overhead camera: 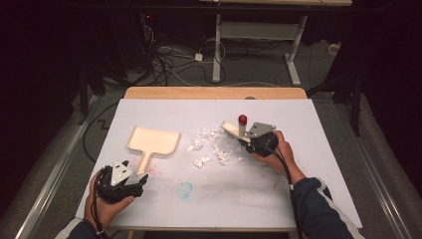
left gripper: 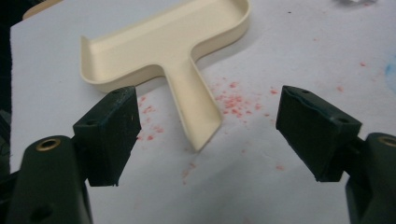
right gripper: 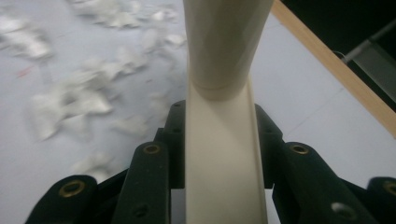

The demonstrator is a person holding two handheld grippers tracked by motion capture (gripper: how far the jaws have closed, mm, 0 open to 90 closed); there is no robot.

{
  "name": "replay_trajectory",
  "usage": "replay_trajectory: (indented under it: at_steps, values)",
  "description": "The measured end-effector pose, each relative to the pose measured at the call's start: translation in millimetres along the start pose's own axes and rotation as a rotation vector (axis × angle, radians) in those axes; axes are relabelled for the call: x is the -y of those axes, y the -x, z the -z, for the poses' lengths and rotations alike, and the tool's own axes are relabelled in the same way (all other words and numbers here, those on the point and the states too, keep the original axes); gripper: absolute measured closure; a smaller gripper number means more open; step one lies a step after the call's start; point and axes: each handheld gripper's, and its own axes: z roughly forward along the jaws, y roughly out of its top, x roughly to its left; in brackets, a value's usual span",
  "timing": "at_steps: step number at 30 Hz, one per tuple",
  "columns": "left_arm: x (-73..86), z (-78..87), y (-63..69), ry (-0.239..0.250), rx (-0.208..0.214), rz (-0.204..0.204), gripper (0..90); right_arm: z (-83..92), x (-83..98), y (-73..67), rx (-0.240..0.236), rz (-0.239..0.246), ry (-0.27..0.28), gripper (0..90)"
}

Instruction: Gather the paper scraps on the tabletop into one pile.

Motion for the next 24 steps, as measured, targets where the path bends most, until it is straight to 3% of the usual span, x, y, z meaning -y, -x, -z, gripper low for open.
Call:
replay_trajectory:
  at_steps: [5, 8, 11, 18, 24]
  values:
    - [-2.8, 0.3, 8.7, 0.001, 0.001, -0.049, 21.0, 28.2, 2.5, -16.0, -0.034, 0.035, 0.025, 67.5]
    - [-2.9, 0.6, 10.9, -0.004, -0.002, -0.059, 20.9, 37.5, 0.8, -14.8, -0.028, 0.028, 0.043, 67.5]
    - [-3.7, 0.9, 11.1, -0.001, 0.000, -0.057, 20.9, 38.0, -2.9, -9.1, -0.001, 0.023, 0.021, 67.5]
    - [-7.8, 0.6, 11.5, 0.010, 0.005, -0.057, 20.9, 29.0, -24.2, 15.0, 0.033, -0.009, 0.046, 67.4]
    - [-6.4, 0.1, 5.8, 0.001, 0.003, -0.044, 20.8, -6.0, -48.1, 32.8, 0.094, -0.025, 0.053, 67.5]
